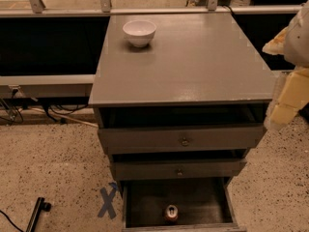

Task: Pick coke can from bottom drawer and place on counter

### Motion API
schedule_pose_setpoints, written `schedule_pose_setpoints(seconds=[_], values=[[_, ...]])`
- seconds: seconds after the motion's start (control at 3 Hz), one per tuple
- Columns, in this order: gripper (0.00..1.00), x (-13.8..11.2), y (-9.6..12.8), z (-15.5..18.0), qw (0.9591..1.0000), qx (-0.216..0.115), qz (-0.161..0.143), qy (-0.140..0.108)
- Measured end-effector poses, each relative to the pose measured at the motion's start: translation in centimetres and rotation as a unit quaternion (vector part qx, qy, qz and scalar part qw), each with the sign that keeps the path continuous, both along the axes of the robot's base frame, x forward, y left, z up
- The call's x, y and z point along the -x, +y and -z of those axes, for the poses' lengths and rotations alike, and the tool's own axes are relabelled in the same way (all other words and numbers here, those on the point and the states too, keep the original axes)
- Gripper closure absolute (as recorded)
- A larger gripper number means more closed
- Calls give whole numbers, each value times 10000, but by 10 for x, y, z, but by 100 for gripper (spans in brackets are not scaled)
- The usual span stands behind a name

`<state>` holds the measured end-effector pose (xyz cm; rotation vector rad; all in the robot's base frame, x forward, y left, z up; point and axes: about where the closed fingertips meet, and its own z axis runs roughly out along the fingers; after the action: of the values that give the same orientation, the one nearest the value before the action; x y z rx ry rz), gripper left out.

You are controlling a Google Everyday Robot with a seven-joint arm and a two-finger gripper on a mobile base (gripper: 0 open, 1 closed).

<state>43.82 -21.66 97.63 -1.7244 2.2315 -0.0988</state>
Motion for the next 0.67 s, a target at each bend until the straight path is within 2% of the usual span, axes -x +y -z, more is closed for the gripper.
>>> schedule_pose_setpoints(seconds=[0.33, 0.67], values=[[0, 0, 0, 0, 10000, 0, 0, 0], [0, -6, -4, 19, 9990, -425, 85, -54]])
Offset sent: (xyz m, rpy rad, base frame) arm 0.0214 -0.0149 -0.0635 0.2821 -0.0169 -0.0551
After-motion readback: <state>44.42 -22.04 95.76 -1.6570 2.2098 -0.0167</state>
